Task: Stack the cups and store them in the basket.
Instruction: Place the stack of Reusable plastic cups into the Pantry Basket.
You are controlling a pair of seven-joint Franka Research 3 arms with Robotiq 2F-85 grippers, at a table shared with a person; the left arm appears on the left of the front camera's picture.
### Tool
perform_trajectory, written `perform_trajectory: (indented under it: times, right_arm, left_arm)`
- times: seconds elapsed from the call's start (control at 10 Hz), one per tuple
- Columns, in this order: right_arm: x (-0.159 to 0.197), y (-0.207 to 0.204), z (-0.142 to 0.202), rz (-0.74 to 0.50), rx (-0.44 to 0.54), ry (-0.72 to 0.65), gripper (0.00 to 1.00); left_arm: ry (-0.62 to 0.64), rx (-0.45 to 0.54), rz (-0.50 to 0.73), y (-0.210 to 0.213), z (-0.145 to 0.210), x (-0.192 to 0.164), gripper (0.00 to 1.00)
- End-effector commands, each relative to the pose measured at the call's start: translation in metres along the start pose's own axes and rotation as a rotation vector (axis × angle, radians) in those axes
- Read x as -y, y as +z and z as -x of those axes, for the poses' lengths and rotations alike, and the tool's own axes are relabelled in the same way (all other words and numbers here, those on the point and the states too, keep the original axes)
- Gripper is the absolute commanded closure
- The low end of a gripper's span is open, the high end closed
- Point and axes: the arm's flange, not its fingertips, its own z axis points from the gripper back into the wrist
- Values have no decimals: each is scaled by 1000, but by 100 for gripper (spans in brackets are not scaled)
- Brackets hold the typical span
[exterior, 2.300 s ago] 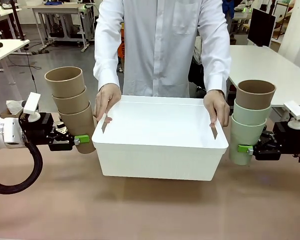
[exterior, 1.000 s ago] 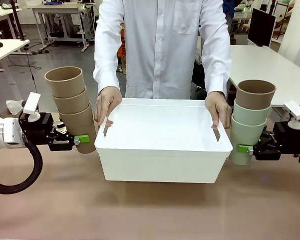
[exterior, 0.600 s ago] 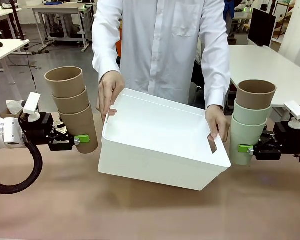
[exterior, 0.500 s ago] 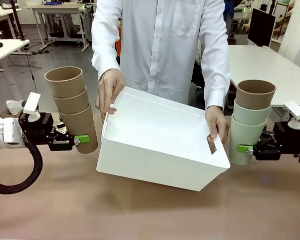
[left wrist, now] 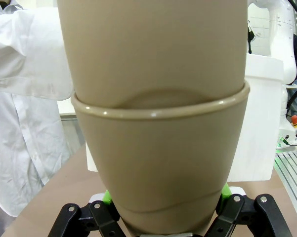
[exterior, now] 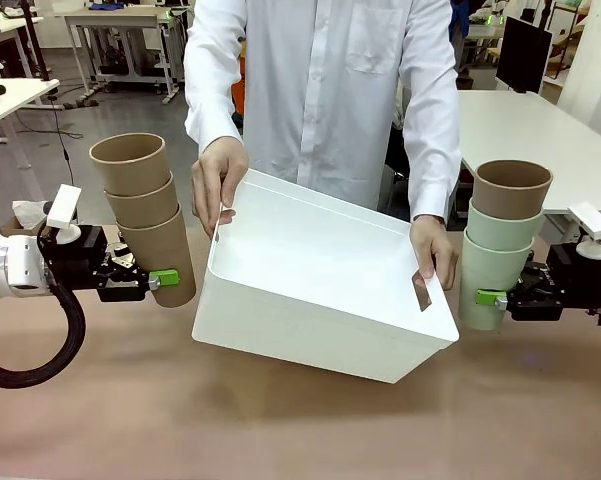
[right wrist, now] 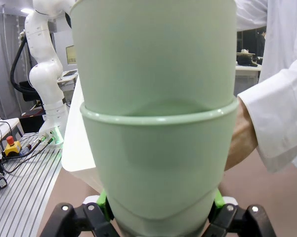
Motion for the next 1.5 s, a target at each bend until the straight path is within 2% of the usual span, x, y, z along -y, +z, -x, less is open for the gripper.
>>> perform_trajectory:
  times: [0.0,0.2,0.3,0.7,0.8,1.2,1.4]
  right_arm:
    - [-18,5,-35,10,64,7,16]
    - [-34,5,-73,46,60,-20,16]
    - [-39,-4,-89,74,21,-43,16]
    - [-60,-71,-157,167,-204,-101,16]
    - [-56,-95,-169,181,-273,-92,16]
    - [-48,-182,-174,262,-543,-80,16]
    - [-56,-206,-165,286,-640,-74,16]
  left_arm:
    - [-12,6,6,0,-3,1,17]
    - [-12,6,6,0,-3,1,17]
    - [-12,6,6,0,-3,1,17]
    - [-12,6,6,0,-3,1,17]
    - [-12,6,6,0,-3,1,17]
    - [-12,6,6,0,-3,1,17]
    - [-12,6,6,0,-3,1,17]
